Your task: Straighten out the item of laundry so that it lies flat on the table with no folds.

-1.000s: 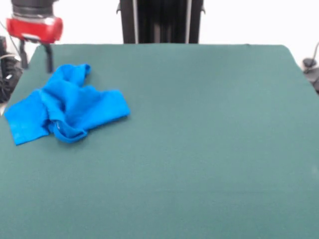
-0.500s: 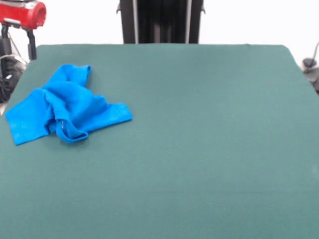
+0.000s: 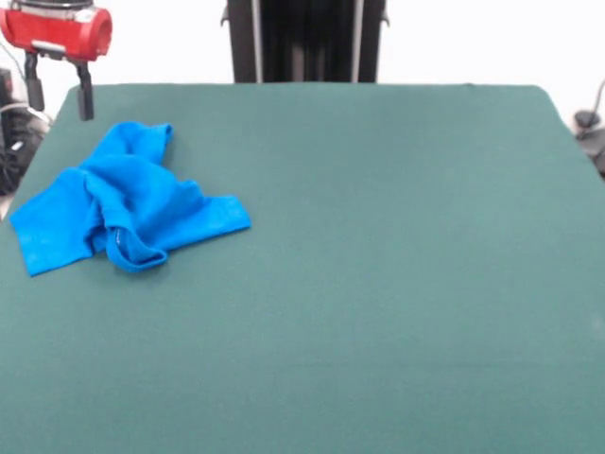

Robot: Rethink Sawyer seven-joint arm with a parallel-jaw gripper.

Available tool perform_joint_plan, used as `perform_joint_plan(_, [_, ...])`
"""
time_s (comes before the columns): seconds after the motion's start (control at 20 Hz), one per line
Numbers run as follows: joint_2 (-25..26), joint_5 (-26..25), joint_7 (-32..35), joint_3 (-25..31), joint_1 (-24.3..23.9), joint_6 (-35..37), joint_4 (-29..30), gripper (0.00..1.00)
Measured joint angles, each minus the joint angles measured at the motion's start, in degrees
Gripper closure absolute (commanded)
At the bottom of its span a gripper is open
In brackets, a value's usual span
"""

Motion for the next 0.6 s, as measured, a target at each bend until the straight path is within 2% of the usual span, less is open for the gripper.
perform_joint_plan(0.6, [0.2, 0.0, 0.0, 0.0, 2.3, 0.0, 0.5, 0.0])
